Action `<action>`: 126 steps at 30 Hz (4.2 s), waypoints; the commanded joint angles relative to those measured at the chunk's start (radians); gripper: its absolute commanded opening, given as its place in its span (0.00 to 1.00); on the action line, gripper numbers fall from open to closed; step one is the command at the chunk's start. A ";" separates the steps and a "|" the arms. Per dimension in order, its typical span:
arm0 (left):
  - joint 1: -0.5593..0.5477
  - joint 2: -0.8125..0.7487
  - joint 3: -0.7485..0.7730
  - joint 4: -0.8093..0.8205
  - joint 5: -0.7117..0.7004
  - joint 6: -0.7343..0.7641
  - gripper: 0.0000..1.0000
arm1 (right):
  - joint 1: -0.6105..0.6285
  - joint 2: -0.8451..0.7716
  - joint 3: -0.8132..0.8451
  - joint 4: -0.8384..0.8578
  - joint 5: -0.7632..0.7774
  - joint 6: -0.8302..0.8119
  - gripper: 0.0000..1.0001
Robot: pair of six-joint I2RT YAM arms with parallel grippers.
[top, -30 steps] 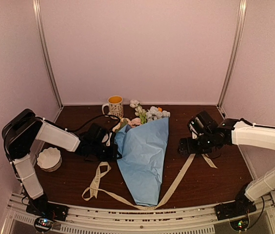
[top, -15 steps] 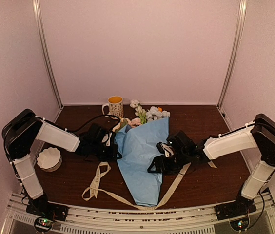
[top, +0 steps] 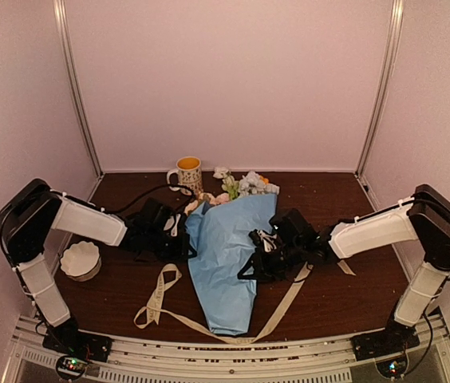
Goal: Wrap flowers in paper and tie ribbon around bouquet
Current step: Pick up the folded bouquet from the center of the board, then place the folded bouquet on the ribbon, then pick up the right side of the ribbon from the center of the board, then place the right side of the ribbon on the folded bouquet.
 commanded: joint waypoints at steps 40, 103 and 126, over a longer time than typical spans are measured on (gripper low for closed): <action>-0.037 -0.182 -0.076 -0.118 0.056 0.096 0.00 | -0.520 -0.046 0.015 -0.436 0.371 -0.270 0.32; -0.036 -0.476 -0.006 -0.485 -0.200 0.216 0.64 | 0.129 0.164 0.340 -0.189 0.304 -0.322 0.00; 0.036 -0.302 -0.135 -0.444 -0.279 0.245 0.32 | 0.128 0.167 0.347 -0.196 0.298 -0.319 0.00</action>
